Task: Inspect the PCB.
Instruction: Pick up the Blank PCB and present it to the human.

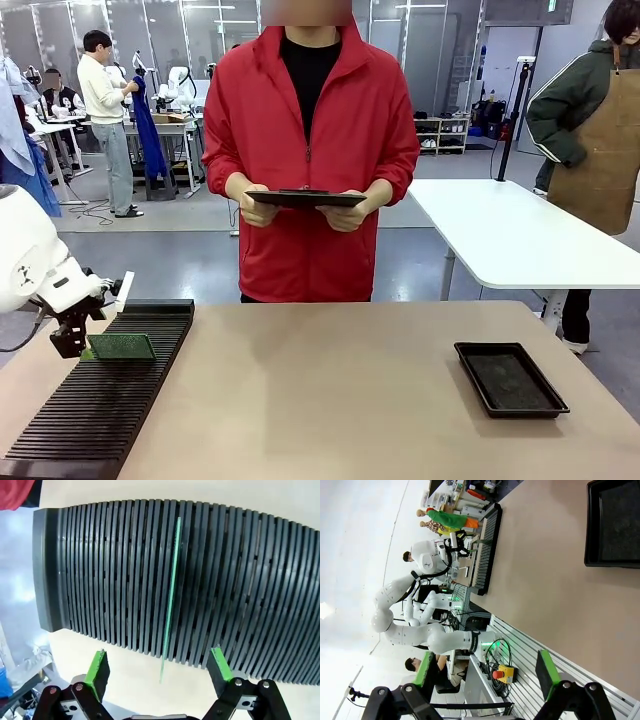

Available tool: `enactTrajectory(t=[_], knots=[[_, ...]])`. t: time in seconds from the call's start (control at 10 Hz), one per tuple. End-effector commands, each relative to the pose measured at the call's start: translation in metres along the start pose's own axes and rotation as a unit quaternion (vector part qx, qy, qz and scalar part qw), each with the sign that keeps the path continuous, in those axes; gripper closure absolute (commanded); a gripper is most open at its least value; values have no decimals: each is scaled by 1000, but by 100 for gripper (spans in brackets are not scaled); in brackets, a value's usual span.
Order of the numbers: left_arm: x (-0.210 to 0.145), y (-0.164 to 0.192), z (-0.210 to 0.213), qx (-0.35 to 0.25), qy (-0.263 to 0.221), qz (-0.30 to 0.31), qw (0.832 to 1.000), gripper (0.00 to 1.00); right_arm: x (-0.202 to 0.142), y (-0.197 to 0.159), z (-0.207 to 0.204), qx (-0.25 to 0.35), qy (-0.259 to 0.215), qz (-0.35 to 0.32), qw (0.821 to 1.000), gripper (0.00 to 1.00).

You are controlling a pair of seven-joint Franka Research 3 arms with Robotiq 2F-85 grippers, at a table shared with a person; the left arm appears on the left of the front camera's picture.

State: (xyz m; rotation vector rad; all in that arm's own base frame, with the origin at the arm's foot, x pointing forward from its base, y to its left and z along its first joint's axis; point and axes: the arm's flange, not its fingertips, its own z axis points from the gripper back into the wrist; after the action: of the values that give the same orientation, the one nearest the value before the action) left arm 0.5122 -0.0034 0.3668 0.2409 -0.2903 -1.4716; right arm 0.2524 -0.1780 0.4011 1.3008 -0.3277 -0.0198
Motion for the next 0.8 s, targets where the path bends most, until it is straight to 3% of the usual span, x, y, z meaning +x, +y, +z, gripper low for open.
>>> enactTrajectory(t=[0.0, 0.1, 0.2, 0.3, 0.4, 0.5, 0.7], knots=[[2, 9, -5, 16, 23, 11, 1000, 0, 1, 0, 0, 6, -4, 10, 1000, 0], [1, 11, -9, 18, 25, 16, 999, 0, 1, 0, 0, 6, -4, 10, 1000, 0], [1, 11, -11, 16, 23, 18, 999, 15, 1, 0, 0, 6, -4, 10, 1000, 0], [2, 11, -13, 15, 21, 16, 1000, 59, 1, 0, 0, 6, -4, 10, 1000, 0], [1, 11, -15, 13, 20, 16, 1000, 74, 1, 0, 0, 6, -4, 10, 1000, 0], [1, 11, -16, 13, 17, 17, 1000, 100, 1, 0, 0, 6, -4, 10, 1000, 0], [0, 10, -20, 10, 20, 14, 1000, 100, 1, 0, 0, 6, -4, 10, 1000, 0]])
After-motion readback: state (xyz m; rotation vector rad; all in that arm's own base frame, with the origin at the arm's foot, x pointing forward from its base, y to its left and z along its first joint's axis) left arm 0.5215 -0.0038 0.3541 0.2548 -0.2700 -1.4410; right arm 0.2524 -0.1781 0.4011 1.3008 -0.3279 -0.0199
